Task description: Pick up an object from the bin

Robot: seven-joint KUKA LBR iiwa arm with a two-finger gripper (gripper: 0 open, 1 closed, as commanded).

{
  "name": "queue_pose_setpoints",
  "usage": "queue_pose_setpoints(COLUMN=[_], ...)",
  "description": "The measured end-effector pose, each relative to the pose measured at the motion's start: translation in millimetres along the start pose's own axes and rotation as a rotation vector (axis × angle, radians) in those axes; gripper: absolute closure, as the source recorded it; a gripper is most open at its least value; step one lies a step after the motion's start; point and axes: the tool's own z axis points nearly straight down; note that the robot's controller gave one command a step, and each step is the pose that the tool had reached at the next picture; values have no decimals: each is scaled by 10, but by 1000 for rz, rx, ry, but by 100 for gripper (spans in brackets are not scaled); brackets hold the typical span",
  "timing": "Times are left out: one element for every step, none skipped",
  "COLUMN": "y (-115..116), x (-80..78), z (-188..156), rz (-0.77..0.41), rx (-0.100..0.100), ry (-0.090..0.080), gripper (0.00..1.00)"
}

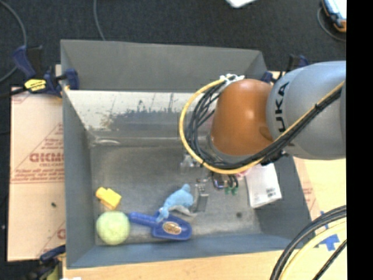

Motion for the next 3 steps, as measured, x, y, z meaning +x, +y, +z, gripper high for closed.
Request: queue_pose_setpoints(y=[-1, -53, -35], x=[-9, 66, 11], z=[-43, 856, 953], rz=[2, -108, -139], rx=[0, 1, 1], ry=[-7, -5, -19], gripper=[0, 0, 100])
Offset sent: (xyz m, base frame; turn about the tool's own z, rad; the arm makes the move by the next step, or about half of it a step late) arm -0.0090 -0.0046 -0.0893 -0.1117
